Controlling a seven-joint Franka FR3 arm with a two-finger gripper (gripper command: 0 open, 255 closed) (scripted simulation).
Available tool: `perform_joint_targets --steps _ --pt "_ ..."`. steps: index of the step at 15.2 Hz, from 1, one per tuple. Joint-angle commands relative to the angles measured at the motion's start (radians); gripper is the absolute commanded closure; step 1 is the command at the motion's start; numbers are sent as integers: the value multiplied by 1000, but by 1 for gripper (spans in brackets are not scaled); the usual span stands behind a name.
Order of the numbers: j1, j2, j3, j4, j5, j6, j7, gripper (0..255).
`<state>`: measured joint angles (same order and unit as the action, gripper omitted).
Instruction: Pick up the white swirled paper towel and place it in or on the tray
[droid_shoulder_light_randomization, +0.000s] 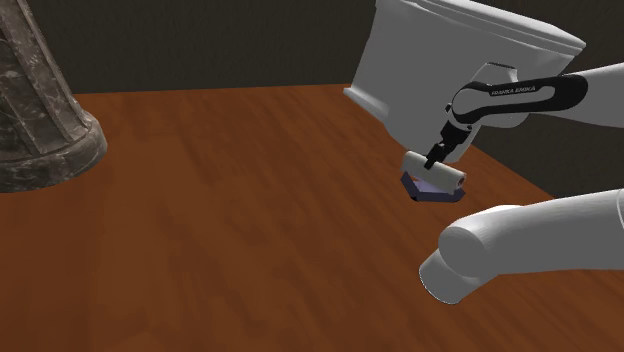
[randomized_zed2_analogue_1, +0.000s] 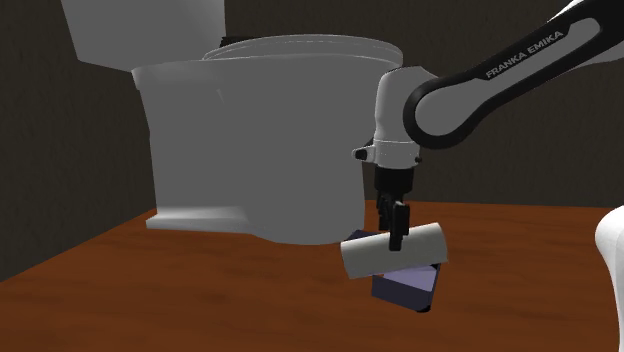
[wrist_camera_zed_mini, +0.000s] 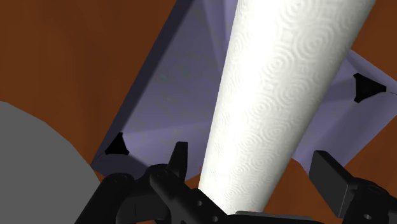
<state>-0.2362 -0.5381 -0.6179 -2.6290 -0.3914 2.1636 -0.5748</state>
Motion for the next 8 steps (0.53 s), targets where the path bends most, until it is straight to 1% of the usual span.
perform_joint_targets --steps 1,3,7,8 --pt "0 0 0 0 0 0 0 0" --pt "0 0 0 0 0 0 0 0" --pt "-2 -67 50 82 21 -150 1 0" --pt "-2 -67 50 82 21 -150 1 0"
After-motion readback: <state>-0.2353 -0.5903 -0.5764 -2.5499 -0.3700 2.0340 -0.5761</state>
